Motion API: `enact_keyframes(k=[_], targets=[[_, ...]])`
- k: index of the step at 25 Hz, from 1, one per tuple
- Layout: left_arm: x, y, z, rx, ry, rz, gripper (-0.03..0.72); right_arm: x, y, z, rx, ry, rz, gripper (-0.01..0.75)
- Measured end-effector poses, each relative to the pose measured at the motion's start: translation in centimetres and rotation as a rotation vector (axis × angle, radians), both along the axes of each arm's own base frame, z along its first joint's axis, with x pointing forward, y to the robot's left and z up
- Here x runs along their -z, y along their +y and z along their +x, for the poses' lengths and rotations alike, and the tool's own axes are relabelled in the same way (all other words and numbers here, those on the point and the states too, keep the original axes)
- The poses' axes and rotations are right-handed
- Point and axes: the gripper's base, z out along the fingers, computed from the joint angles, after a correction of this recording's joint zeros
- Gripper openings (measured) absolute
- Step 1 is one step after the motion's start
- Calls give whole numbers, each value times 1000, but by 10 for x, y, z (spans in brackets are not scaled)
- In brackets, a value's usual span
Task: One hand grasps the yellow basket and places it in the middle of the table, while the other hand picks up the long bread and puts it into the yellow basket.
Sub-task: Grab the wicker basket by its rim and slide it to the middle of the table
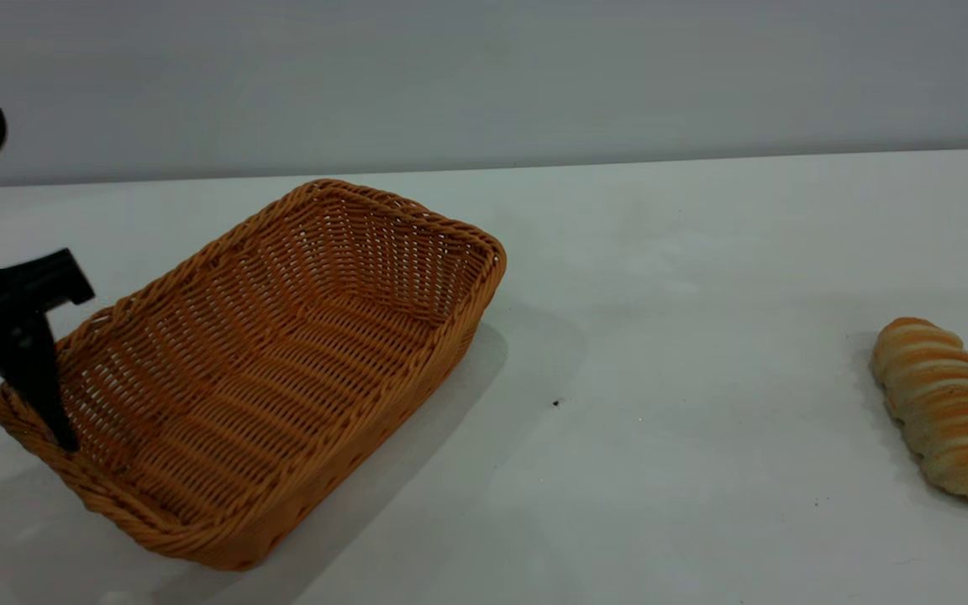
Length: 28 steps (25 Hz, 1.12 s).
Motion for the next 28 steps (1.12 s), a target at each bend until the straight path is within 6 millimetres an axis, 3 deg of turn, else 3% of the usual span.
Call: enact_keyframes(k=[22,25,28], targets=[[51,-5,32,-71,14,-13,566,0,0,0,-6,-1,-5,359],[54,-5,34,-77,-4,-12,471,0,0,0,-8,-1,-6,359],[55,-5,35,-79,-15,-11,244,0,0,0,-9,-3,-7,359]])
